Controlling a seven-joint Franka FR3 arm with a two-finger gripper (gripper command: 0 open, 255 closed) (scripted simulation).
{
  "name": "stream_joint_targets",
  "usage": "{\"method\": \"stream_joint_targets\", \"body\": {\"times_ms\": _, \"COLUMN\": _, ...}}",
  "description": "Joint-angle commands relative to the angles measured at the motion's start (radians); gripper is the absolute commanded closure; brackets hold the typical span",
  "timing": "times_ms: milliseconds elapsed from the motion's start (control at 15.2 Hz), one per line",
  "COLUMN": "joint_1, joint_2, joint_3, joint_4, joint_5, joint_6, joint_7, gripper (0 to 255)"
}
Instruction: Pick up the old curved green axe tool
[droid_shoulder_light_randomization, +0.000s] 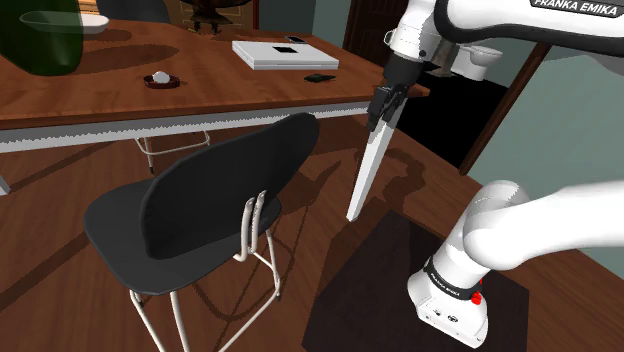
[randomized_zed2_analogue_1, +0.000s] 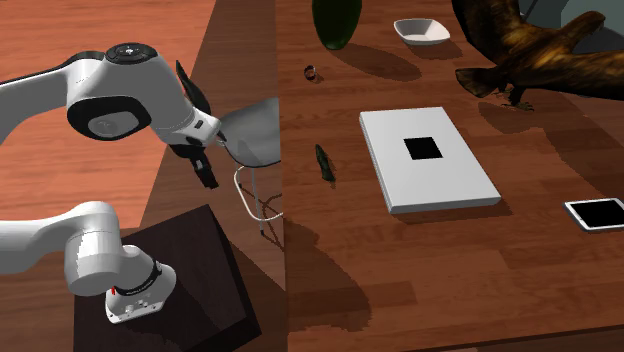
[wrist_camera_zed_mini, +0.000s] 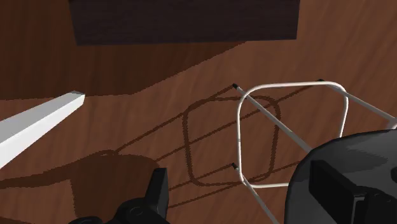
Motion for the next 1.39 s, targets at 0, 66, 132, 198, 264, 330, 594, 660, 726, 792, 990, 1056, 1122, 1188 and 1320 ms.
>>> {"method": "stream_joint_targets", "body": {"times_ms": 0, "joint_1": 0.000, "joint_2": 0.000, "joint_3": 0.000, "joint_4": 0.000, "joint_5": 0.000, "joint_6": 0.000, "joint_7": 0.000, "gripper": 0}}
{"method": "stream_joint_targets", "body": {"times_ms": 66, "joint_1": 0.008, "joint_2": 0.032, "joint_3": -0.027, "joint_4": 0.029, "joint_5": -0.020, "joint_6": -0.006, "joint_7": -0.063, "gripper": 0}}
{"method": "stream_joint_targets", "body": {"times_ms": 132, "joint_1": 0.018, "joint_2": 0.066, "joint_3": -0.054, "joint_4": 0.060, "joint_5": -0.039, "joint_6": -0.011, "joint_7": -0.125, "gripper": 0}}
{"method": "stream_joint_targets", "body": {"times_ms": 198, "joint_1": 0.028, "joint_2": 0.102, "joint_3": -0.079, "joint_4": 0.093, "joint_5": -0.057, "joint_6": -0.017, "joint_7": -0.187, "gripper": 0}}
{"method": "stream_joint_targets", "body": {"times_ms": 264, "joint_1": 0.038, "joint_2": 0.139, "joint_3": -0.103, "joint_4": 0.128, "joint_5": -0.073, "joint_6": -0.023, "joint_7": -0.249, "gripper": 0}}
{"method": "stream_joint_targets", "body": {"times_ms": 330, "joint_1": 0.050, "joint_2": 0.177, "joint_3": -0.126, "joint_4": 0.165, "joint_5": -0.087, "joint_6": -0.030, "joint_7": -0.310, "gripper": 0}}
{"method": "stream_joint_targets", "body": {"times_ms": 594, "joint_1": 0.095, "joint_2": 0.339, "joint_3": -0.206, "joint_4": 0.330, "joint_5": -0.126, "joint_6": -0.058, "joint_7": -0.554, "gripper": 0}}
{"method": "stream_joint_targets", "body": {"times_ms": 660, "joint_1": 0.106, "joint_2": 0.381, "joint_3": -0.223, "joint_4": 0.375, "joint_5": -0.131, "joint_6": -0.066, "joint_7": -0.615, "gripper": 0}}
{"method": "stream_joint_targets", "body": {"times_ms": 726, "joint_1": 0.116, "joint_2": 0.425, "joint_3": -0.239, "joint_4": 0.421, "joint_5": -0.134, "joint_6": -0.075, "joint_7": -0.676, "gripper": 0}}
{"method": "stream_joint_targets", "body": {"times_ms": 792, "joint_1": 0.125, "joint_2": 0.469, "joint_3": -0.253, "joint_4": 0.470, "joint_5": -0.136, "joint_6": -0.085, "joint_7": -0.737, "gripper": 0}}
{"method": "stream_joint_targets", "body": {"times_ms": 990, "joint_1": 0.148, "joint_2": 0.606, "joint_3": -0.290, "joint_4": 0.624, "joint_5": -0.133, "joint_6": -0.117, "joint_7": -0.917, "gripper": 0}}
{"method": "stream_joint_targets", "body": {"times_ms": 1056, "joint_1": 0.153, "joint_2": 0.653, "joint_3": -0.298, "joint_4": 0.679, "joint_5": -0.129, "joint_6": -0.130, "joint_7": -0.977, "gripper": 0}}
{"method": "stream_joint_targets", "body": {"times_ms": 1122, "joint_1": 0.157, "joint_2": 0.701, "joint_3": -0.306, "joint_4": 0.735, "joint_5": -0.125, "joint_6": -0.144, "joint_7": -1.035, "gripper": 0}}
{"method": "stream_joint_targets", "body": {"times_ms": 1188, "joint_1": 0.159, "joint_2": 0.749, "joint_3": -0.312, "joint_4": 0.793, "joint_5": -0.119, "joint_6": -0.158, "joint_7": -1.094, "gripper": 0}}
{"method": "stream_joint_targets", "body": {"times_ms": 1320, "joint_1": 0.158, "joint_2": 0.848, "joint_3": -0.317, "joint_4": 0.917, "joint_5": -0.106, "joint_6": -0.191, "joint_7": -1.207, "gripper": 0}}
